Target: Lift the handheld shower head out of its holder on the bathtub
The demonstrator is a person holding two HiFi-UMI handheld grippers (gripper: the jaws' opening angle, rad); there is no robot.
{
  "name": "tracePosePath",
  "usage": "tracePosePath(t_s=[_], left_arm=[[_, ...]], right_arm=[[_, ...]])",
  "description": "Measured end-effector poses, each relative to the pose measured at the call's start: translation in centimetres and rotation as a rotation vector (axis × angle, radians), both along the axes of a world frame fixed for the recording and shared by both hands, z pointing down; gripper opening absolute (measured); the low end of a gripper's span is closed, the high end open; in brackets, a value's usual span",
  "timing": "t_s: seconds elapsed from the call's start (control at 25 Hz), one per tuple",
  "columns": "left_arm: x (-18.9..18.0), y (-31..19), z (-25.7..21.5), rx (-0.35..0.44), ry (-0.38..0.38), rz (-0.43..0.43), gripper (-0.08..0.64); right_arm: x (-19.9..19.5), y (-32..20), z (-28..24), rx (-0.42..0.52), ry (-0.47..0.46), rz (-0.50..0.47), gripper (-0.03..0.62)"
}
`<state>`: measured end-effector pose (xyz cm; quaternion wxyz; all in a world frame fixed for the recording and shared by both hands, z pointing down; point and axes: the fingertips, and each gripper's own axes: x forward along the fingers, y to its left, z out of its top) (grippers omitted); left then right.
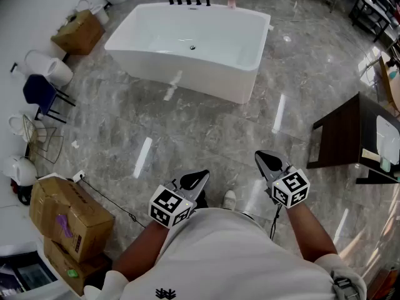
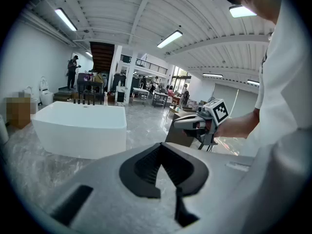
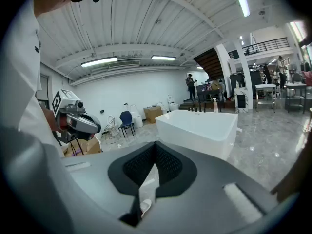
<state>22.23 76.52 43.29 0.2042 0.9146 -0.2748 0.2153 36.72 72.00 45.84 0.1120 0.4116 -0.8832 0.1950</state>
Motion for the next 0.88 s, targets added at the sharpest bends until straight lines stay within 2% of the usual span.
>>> tracePosePath(t_s=[0.2,0.48,0.52,0.6,0.72,0.88], left_arm=[[-1.4,-3.7,0.3,0.005,0.02,0.005,0.006],[-4.8,-11.9,-0.5,0.013,0.078,0.03,0.006],[-5.5,-13.1,-0.6,0.015,0.081,0.038,0.006],[-7.2,-15.3,-0.7,0.015,0.088,0.052,0.006],[-10.0,-18.3,-1.2,0.031,0.095,0.054,0.006],[-13.6,-21.5,-0.8,0.047,0.074,0.079,0.006]], right_arm=[[-2.0,-4.2,-0.6,0.025,0.027,-0.008,0.011],[-5.6,-12.2,-2.0,0.045,0.025,0.024,0.014],[-6.3,-13.7,-2.4,0.055,0.021,0.031,0.025],[-7.7,-16.5,-3.1,0.063,0.015,0.047,0.121],[-9.6,-20.0,-3.3,0.069,0.044,0.065,0.167],[-11.7,-24.4,-3.3,0.08,0.08,0.092,0.17]])
